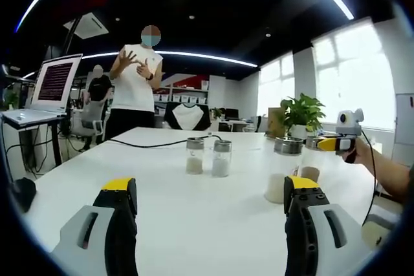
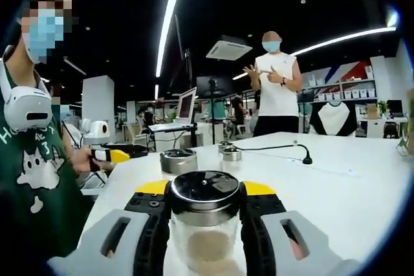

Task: Rotate the seasoning bottle until the label or dispensing opening points toward the visible target arrow and the bottle remains upright within the marked orientation range

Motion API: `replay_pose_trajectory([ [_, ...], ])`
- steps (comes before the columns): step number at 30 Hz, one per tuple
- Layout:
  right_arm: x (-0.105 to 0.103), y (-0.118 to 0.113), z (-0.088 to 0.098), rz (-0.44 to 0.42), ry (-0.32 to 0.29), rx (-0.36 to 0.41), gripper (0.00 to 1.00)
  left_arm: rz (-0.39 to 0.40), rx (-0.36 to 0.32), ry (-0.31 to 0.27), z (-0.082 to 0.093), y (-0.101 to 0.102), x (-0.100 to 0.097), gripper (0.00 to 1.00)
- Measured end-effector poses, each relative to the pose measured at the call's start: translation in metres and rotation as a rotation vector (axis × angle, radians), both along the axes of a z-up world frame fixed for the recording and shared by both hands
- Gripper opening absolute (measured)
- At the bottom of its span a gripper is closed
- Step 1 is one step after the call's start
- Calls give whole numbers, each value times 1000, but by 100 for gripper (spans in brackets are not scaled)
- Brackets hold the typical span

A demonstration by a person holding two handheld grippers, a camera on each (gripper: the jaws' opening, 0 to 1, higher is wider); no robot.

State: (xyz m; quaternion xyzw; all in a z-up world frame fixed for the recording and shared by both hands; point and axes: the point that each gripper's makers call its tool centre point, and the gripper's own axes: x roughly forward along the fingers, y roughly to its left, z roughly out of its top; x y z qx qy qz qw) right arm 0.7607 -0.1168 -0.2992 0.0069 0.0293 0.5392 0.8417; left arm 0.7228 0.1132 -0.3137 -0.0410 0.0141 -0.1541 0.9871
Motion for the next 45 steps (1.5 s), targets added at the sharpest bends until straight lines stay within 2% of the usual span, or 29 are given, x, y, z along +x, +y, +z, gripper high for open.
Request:
replay_pose_trajectory([
  [16, -6, 6, 0, -87, 0, -25, 40, 1, 7, 3, 1, -1, 1, 99],
  [17, 6, -5, 0, -95, 0, -29, 39, 2, 7, 4, 0, -1, 1, 99],
  [19, 10, -9, -1, -109, 1, -34, 39, 2, 7, 5, 0, -1, 1, 99],
  [45, 20, -20, -2, -290, -11, -69, 39, 1, 5, -3, 1, 1, 0, 99],
])
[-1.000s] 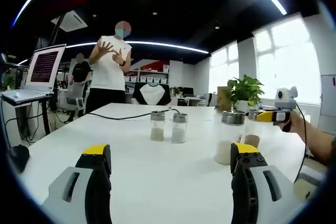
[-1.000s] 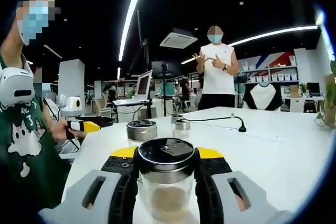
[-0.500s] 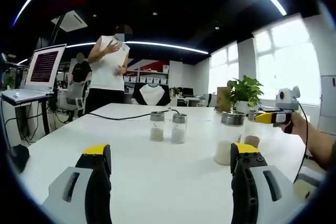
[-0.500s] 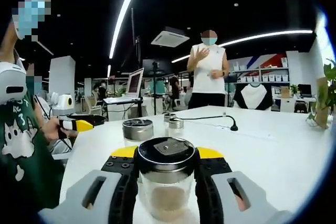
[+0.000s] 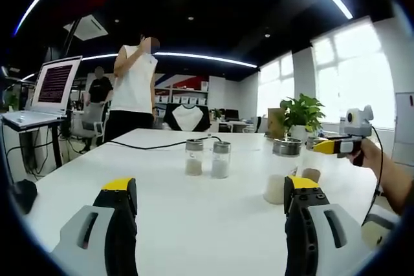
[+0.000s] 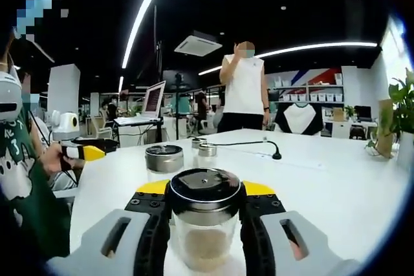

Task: Rotate the seasoning bottle until the label or dispensing opening points toward the visible target arrow and the bottle remains upright within the marked orientation range

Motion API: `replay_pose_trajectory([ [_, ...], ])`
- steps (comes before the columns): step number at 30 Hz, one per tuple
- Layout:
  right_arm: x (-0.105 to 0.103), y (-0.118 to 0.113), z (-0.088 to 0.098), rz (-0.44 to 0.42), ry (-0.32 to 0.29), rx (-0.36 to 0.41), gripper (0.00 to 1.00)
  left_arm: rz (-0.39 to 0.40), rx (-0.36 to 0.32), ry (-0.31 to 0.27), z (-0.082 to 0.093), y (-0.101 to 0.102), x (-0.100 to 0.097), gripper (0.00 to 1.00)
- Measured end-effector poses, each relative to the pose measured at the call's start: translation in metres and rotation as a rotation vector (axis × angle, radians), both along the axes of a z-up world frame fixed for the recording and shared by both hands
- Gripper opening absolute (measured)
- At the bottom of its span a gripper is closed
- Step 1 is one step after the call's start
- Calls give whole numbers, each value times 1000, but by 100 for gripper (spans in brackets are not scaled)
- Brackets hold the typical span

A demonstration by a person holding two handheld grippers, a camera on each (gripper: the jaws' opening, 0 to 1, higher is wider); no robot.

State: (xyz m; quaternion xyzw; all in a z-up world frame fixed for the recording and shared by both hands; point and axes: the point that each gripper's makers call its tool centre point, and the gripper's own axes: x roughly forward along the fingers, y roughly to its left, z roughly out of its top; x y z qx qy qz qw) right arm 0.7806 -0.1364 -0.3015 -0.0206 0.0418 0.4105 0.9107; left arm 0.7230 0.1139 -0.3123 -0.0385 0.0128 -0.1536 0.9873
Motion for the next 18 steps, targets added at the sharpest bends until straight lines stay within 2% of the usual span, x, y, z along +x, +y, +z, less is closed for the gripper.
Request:
replay_pose_trajectory([
  [18, -3, 1, -2, -168, -1, -16, 39, -5, 1, 12, -5, -4, 0, 99],
])
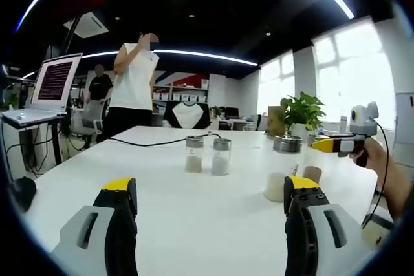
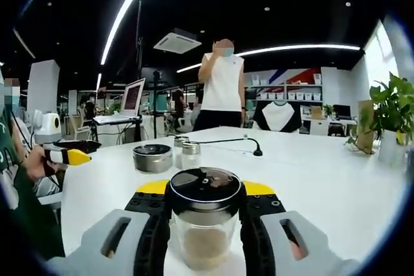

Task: Rotate the seasoning bottle until the label or dispensing opening points toward the visible target arrow and the bottle remains upright within the marked orientation range

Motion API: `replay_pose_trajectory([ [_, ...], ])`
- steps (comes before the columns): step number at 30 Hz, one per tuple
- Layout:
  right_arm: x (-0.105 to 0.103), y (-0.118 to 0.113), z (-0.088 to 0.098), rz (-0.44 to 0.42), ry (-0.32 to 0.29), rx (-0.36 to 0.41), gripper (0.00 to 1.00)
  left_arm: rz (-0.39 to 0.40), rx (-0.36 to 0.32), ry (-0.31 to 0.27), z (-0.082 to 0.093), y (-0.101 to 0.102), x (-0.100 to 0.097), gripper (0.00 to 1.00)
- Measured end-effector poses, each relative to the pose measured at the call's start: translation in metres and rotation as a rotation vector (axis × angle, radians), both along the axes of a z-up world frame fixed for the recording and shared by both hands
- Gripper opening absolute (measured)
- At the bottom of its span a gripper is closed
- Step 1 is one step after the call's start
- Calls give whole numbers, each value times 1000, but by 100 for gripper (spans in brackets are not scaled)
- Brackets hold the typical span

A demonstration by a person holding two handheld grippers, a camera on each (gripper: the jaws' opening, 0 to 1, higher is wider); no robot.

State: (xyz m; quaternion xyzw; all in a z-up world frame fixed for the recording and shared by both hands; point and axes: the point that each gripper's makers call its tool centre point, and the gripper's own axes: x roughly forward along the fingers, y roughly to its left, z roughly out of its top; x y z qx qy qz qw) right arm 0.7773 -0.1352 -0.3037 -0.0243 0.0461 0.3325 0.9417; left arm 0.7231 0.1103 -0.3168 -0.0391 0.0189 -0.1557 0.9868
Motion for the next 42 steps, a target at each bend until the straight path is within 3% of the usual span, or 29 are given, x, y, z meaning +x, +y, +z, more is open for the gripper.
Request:
replay_pose_trajectory([
  [20, -1, 1, 1, -118, -13, 6, 39, 2, -9, -2, 2, 3, 1, 99],
  [31, -4, 1, -1, -118, 2, 30, 41, 0, -6, 2, 0, 3, 0, 99],
  [35, -2, -8, 8, -148, -15, 90, 62, 4, -6, 2, -1, 4, 0, 99],
  [42, -8, -11, 25, -77, -35, 114, 60, 3, -5, 9, -3, 3, 1, 99],
])
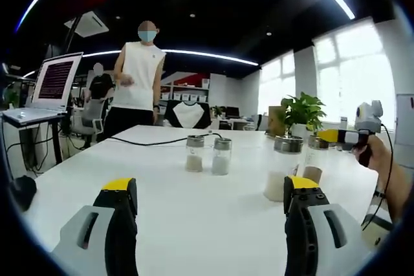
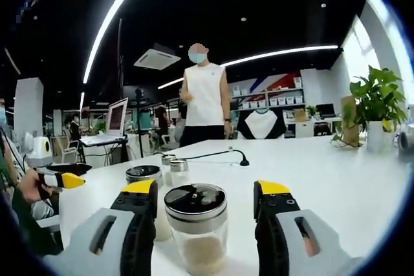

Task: Rotate the seasoning bottle until the label or dispensing opening points toward the visible target arrow and the bottle remains upright within the marked orientation range

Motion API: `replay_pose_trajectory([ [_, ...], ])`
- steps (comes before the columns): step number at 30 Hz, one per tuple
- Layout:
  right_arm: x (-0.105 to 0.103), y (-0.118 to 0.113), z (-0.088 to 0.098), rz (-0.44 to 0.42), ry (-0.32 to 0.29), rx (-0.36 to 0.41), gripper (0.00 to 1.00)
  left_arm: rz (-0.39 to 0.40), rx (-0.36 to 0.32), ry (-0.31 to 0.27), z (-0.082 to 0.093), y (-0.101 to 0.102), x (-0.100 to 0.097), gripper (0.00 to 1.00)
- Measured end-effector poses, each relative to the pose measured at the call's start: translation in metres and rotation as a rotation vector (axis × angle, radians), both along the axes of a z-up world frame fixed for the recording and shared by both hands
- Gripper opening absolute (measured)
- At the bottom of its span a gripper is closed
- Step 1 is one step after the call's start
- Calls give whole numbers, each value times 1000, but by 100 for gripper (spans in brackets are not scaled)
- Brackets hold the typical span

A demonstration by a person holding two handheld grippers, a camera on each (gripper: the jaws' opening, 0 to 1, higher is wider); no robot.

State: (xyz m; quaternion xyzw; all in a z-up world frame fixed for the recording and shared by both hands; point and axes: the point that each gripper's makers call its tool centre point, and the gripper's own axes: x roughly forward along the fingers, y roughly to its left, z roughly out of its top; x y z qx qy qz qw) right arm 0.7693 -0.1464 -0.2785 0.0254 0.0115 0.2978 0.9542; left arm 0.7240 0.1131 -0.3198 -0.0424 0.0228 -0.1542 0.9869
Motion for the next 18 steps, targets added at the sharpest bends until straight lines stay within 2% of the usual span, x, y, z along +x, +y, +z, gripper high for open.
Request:
replay_pose_trajectory([
  [7, 2, -5, 9, 109, 1, 12, 59, -1, -1, -1, 1, 1, 0, 99],
  [13, 11, -13, 10, 195, 1, -44, 59, 12, 1, -3, 2, 4, 0, 99],
  [18, 11, -11, 13, 339, 2, -14, 60, 6, 3, 1, 1, 1, 0, 99],
])
